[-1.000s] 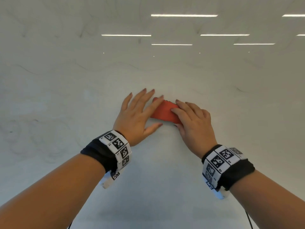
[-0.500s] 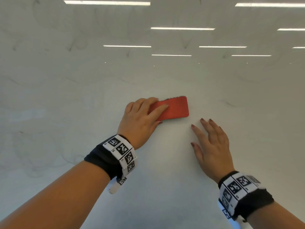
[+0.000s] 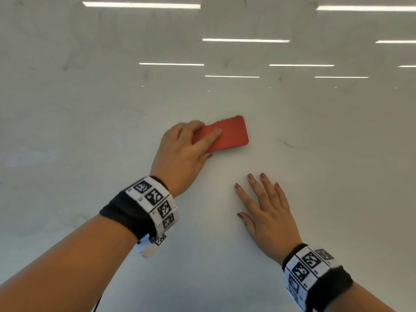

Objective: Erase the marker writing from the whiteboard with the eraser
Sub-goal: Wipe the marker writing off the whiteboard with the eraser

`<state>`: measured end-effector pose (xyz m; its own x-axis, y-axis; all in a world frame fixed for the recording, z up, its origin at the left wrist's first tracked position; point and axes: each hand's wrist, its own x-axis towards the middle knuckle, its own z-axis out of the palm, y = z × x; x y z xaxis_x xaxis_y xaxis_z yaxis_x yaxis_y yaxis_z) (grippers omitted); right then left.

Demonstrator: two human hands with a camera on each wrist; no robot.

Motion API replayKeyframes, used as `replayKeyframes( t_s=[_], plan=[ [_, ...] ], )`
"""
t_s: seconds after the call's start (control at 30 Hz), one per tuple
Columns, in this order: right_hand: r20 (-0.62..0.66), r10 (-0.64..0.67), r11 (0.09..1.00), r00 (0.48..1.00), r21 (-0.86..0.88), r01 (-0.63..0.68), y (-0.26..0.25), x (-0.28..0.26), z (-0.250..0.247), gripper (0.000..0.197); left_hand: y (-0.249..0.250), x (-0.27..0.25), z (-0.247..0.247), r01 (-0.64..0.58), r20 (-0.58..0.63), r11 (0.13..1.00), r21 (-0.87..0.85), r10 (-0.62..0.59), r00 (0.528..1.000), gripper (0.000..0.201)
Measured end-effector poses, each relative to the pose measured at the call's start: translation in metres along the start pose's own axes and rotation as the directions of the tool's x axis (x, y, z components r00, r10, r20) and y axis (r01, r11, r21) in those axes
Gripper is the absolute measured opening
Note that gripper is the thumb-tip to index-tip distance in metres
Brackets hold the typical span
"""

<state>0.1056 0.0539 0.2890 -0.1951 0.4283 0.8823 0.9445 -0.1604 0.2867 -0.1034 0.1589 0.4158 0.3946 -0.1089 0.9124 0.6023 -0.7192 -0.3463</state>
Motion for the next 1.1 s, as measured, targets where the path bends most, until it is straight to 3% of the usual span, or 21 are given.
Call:
replayKeyframes(
  t_s=[0.23,0.5,0.63,0.93,1.1],
  plan=[
    [-0.062,-0.086,0.996,0.994,0.031,0.088,0.008,-0.004,0.003,0.051,0.018,-0.007,0.004,-0.032,0.013,0.998,0.046,0.031,0.999,0.049],
    [-0.056,-0.112,0.992,0.992,0.047,0.115,0.012,-0.004,0.004,0.05,0.022,0.042,-0.004,0.174,-0.017,0.984,0.032,-0.173,0.985,0.053],
    [-0.056,-0.125,0.99,0.991,0.055,0.128,0.014,-0.004,0.003,0.05,0.03,0.05,-0.002,0.213,0.005,0.977,0.031,-0.213,0.977,0.056],
    [-0.021,-0.204,0.977,0.979,0.061,0.205,0.024,-0.006,0.0,0.051,0.079,0.042,0.012,-0.06,0.133,0.997,0.048,0.053,0.99,0.06],
    [0.027,-0.264,0.964,0.964,0.032,0.263,0.036,-0.011,-0.004,0.051,0.091,0.043,0.015,-0.128,0.168,0.99,0.057,0.117,0.979,0.061]
  ],
)
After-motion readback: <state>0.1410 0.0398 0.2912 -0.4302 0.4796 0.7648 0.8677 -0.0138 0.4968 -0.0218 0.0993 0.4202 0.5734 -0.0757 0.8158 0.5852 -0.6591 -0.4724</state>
